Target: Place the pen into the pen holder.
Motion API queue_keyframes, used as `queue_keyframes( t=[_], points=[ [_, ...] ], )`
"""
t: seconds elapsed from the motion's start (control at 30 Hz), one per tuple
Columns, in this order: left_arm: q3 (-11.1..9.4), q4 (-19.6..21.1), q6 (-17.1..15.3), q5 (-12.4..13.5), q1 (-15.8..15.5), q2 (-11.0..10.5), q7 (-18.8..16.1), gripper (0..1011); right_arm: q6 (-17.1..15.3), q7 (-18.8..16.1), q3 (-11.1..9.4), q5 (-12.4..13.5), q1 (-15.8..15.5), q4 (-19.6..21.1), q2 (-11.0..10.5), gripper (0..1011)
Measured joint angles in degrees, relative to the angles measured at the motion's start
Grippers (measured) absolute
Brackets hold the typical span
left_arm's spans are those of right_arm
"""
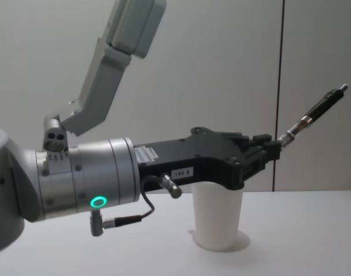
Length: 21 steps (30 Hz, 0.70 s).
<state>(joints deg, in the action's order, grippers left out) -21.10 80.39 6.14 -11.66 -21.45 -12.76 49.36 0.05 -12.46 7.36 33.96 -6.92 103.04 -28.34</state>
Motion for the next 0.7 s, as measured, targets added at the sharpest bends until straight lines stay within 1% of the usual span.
queue_keyframes(
  t=[0.03, 0.1, 0.2, 0.33, 0.43, 0.47, 0.63, 0.67, 0.7],
  points=[
    [0.0, 0.0, 0.0, 0.0, 0.0, 0.0, 0.0, 124, 0.38, -0.48, -0.18, 1.15, -0.58, 0.28, -0.19, 1001],
    [0.0, 0.0, 0.0, 0.0, 0.0, 0.0, 0.0, 124, 0.77, -0.99, -0.36, 2.26, -1.12, 0.55, -0.37, 1001],
    [0.0, 0.0, 0.0, 0.0, 0.0, 0.0, 0.0, 124, 1.66, -2.39, -0.85, 5.21, -2.67, 1.37, -0.9, 1001],
    [0.0, 0.0, 0.0, 0.0, 0.0, 0.0, 0.0, 124, 2.11, -3.44, -1.13, 7.31, -3.69, 1.96, -1.23, 1001],
    [0.0, 0.0, 0.0, 0.0, 0.0, 0.0, 0.0, 124, 2.48, -4.62, -1.31, 9.74, -4.64, 2.57, -1.4, 1001],
    [0.01, 0.0, 0.0, 0.0, 0.0, 0.0, 0.0, 124, 2.52, -4.82, -1.33, 10.18, -4.84, 2.71, -1.41, 1001],
    [0.01, 0.0, 0.0, 0.0, 0.0, 0.0, 0.0, 124, 2.67, -6.01, -1.32, 12.72, -5.53, 3.29, -1.19, 1001],
    [0.01, 0.0, 0.0, 0.0, 0.0, 0.0, 0.0, 124, 2.68, -6.36, -1.25, 13.55, -5.66, 3.46, -1.02, 1001],
    [0.0, 0.0, 0.0, 0.0, 0.0, 0.0, 0.0, 124, 2.68, -6.47, -1.2, 13.79, -5.7, 3.52, -0.92, 1001]
  ],
)
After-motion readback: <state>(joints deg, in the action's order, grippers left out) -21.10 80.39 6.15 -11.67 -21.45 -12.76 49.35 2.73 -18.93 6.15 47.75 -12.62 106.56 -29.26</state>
